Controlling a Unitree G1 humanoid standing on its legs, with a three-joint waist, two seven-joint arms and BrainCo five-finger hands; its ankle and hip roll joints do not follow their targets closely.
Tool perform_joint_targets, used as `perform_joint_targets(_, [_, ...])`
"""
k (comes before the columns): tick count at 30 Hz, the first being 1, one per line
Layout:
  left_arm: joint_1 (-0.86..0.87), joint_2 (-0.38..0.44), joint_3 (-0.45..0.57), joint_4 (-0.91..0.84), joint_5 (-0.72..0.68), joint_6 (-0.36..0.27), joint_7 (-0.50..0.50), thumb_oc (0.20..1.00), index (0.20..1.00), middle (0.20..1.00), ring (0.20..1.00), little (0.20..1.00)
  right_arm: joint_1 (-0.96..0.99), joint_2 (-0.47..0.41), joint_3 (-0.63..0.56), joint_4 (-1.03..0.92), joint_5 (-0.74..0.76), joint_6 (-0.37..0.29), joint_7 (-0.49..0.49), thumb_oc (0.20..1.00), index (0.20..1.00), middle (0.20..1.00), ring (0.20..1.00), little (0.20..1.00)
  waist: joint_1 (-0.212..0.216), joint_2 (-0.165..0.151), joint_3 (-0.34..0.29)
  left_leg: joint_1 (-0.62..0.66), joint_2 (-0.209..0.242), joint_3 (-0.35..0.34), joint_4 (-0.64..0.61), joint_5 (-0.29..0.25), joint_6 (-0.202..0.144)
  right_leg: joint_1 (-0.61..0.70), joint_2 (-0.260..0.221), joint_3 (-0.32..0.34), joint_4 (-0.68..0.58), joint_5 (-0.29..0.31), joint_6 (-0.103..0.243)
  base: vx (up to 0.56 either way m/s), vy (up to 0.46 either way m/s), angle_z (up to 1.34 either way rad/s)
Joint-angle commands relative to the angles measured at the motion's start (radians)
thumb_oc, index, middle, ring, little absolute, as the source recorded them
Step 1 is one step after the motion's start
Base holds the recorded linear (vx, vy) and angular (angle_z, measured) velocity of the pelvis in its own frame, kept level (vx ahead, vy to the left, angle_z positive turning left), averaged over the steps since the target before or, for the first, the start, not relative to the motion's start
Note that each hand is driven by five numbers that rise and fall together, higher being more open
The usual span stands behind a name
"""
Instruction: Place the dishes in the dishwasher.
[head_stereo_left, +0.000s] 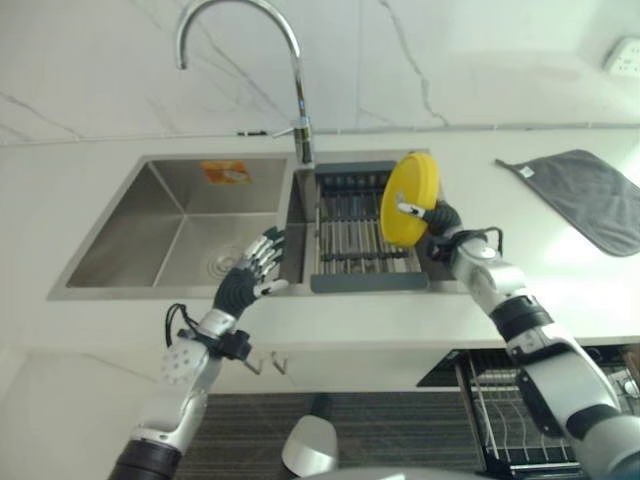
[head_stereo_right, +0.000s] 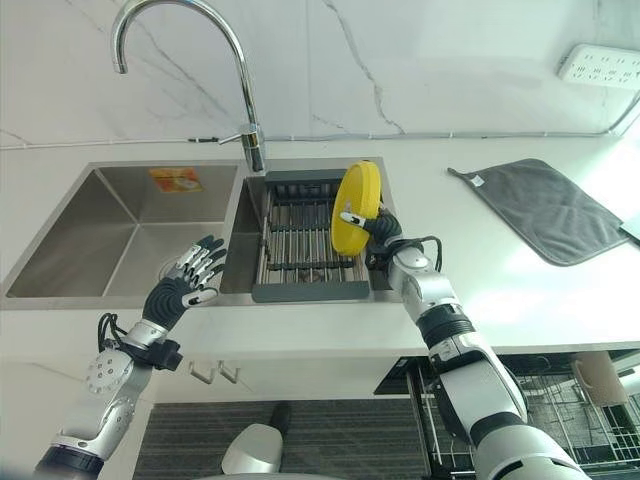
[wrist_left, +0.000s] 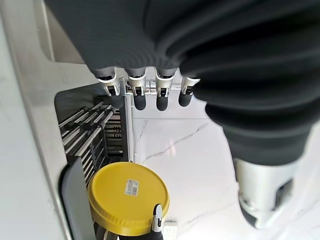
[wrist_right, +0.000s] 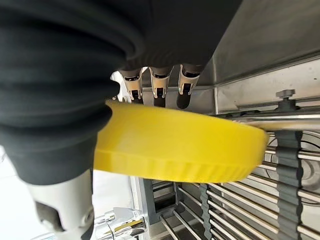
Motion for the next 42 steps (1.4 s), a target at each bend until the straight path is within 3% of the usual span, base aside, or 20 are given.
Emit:
perform_joint_targets(1, [-0.043,0.023,-0.051,-0.018,0.001,-0.031,-0.003,1.0,1.0,1.0,1.0,1.0,-0.106,-0.045,0.027,-0.065,-0.016,-0.008,-0.027,1.0,1.0,1.0,1.0,1.0,0.039,0.031,-0.039,0.027,-0.013,-0.003,-0.018,-0.087,0.004,-0.057,0.023,0.066,0.171,-0.147,-0.068,0.0,0.0,0.0])
perform_joint_targets(13, [-0.049,0.015,-0.066,-0.02,0.001,-0.015,-0.007,1.0,1.0,1.0,1.0,1.0,-0.129,-0.038,0.049,-0.069,-0.081,0.034,-0.086,1.0,1.0,1.0,1.0,1.0,0.045,0.03,-0.037,0.023,-0.015,-0.003,-0.017,-0.087,0.006,-0.056,0.017,0.064,0.173,-0.146,-0.064,0.0,0.0,0.0])
perform_joint_targets(25, [-0.049,0.017,-0.091,-0.024,-0.017,-0.007,-0.042,1.0,1.0,1.0,1.0,1.0,-0.133,-0.032,0.038,-0.045,-0.094,0.0,-0.149,1.0,1.0,1.0,1.0,1.0,0.055,0.033,-0.033,0.016,-0.019,-0.013,-0.017,-0.086,0.008,-0.055,0.015,0.061,0.176,-0.147,-0.062,0.0,0.0,0.0])
perform_joint_targets(26, [-0.05,0.016,-0.093,-0.025,-0.02,-0.006,-0.047,1.0,1.0,1.0,1.0,1.0,-0.133,-0.032,0.037,-0.041,-0.098,-0.003,-0.153,0.718,0.718,0.718,0.718,0.718,0.056,0.034,-0.033,0.015,-0.019,-0.015,-0.017,-0.086,0.008,-0.054,0.015,0.061,0.175,-0.148,-0.062,0.0,0.0,0.0])
perform_joint_targets(27, [-0.049,0.016,-0.095,-0.026,-0.022,-0.006,-0.052,1.0,1.0,1.0,1.0,1.0,-0.13,-0.033,0.036,-0.041,-0.094,-0.008,-0.16,0.485,0.485,0.485,0.485,0.485,0.056,0.035,-0.034,0.014,-0.02,-0.015,-0.017,-0.085,0.008,-0.053,0.015,0.061,0.174,-0.148,-0.061,0.0,0.0,0.0])
perform_joint_targets(28, [-0.05,0.016,-0.097,-0.029,-0.025,-0.002,-0.055,1.0,1.0,1.0,1.0,1.0,-0.13,-0.031,0.033,-0.034,-0.098,-0.023,-0.171,0.382,0.382,0.382,0.382,0.382,0.057,0.036,-0.034,0.013,-0.02,-0.018,-0.017,-0.085,0.009,-0.054,0.015,0.06,0.176,-0.148,-0.061,0.0,0.0,0.0])
perform_joint_targets(29, [-0.052,0.015,-0.101,-0.029,-0.028,0.0,-0.059,1.0,1.0,1.0,1.0,1.0,-0.129,-0.03,0.031,-0.031,-0.104,-0.037,-0.185,0.2,0.2,0.2,0.2,0.2,0.057,0.038,-0.033,0.013,-0.02,-0.019,-0.017,-0.084,0.009,-0.054,0.014,0.06,0.176,-0.148,-0.061,0.0,0.012,0.03])
perform_joint_targets(39, [-0.052,-0.004,-0.149,-0.026,-0.078,0.028,-0.088,1.0,1.0,1.0,1.0,1.0,-0.125,0.023,0.016,-0.036,-0.089,-0.148,-0.278,0.2,0.2,0.2,0.2,0.2,0.06,0.056,-0.035,0.01,-0.026,-0.028,-0.017,-0.084,0.012,-0.052,0.007,0.059,0.172,-0.143,-0.057,0.0,0.008,0.0])
perform_joint_targets(42, [-0.042,-0.009,-0.169,-0.026,-0.083,0.026,-0.088,1.0,1.0,1.0,1.0,1.0,-0.119,0.041,0.005,-0.047,-0.11,-0.218,-0.335,0.2,0.2,0.2,0.2,0.2,0.058,0.063,-0.036,0.01,-0.027,-0.025,-0.017,-0.084,0.013,-0.052,0.004,0.057,0.172,-0.141,-0.057,0.0,0.0,0.0])
